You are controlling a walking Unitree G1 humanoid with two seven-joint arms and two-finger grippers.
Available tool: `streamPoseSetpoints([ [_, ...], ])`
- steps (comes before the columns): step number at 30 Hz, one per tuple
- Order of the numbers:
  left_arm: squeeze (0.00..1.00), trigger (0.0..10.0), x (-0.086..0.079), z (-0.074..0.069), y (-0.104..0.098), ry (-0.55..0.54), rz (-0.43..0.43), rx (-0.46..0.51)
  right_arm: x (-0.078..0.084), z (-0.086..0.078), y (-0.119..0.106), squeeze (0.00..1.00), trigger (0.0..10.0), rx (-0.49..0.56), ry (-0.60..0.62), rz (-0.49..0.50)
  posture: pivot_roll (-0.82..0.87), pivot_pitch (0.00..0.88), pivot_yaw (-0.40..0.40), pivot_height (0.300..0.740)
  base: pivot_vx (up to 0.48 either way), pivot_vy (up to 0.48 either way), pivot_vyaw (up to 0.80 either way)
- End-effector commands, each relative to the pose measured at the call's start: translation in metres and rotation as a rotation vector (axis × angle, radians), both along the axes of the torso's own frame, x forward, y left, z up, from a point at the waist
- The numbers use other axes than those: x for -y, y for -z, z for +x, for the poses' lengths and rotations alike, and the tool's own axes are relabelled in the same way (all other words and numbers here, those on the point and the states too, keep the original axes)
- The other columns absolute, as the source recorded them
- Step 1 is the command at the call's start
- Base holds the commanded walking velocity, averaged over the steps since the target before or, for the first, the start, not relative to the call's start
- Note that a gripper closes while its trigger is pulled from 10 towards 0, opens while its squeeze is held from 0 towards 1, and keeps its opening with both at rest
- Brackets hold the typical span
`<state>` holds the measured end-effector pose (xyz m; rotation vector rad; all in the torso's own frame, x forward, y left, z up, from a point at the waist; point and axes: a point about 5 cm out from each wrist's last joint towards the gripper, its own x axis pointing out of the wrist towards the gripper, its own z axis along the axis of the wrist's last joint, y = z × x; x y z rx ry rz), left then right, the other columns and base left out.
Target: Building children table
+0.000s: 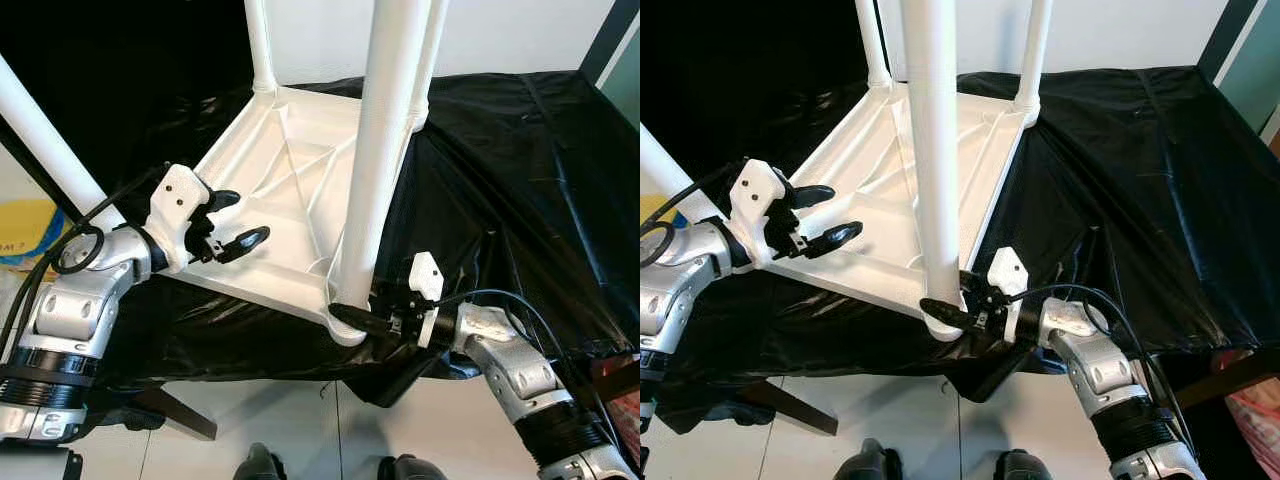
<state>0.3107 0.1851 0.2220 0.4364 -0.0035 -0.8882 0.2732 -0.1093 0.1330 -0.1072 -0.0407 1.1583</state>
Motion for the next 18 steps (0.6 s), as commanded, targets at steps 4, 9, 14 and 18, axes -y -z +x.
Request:
streamPoseSetpoints([
  [4, 0.00, 10.0, 0.003, 0.001, 0.000, 0.041, 0.015, -0.008, 0.006, -0.005, 0.015, 1.00, 10.0, -0.110, 0.060, -0.012, -0.04, 0.107, 0.065, 0.740, 0.000, 0.000, 0.00],
  [9, 0.00, 10.0, 0.005, 0.002, 0.004, 0.038, 0.028, -0.013, 0.002, -0.010, 0.011, 1.00, 10.0, -0.073, 0.077, 0.008, -0.04, 0.108, 0.063, 0.740, 0.000, 0.000, 0.00],
  [14, 0.00, 10.0, 0.010, 0.004, 0.014, 0.038, 0.072, -0.037, 0.007, -0.019, 0.009, 0.00, 10.0, -0.038, 0.119, 0.015, -0.04, 0.116, 0.059, 0.740, 0.000, 0.000, 0.00],
  [18, 0.00, 10.0, 0.017, 0.006, 0.028, 0.044, 0.109, -0.087, 0.007, -0.029, 0.007, 0.00, 10.0, -0.024, 0.135, 0.021, -0.05, 0.122, 0.063, 0.740, 0.000, 0.000, 0.00],
])
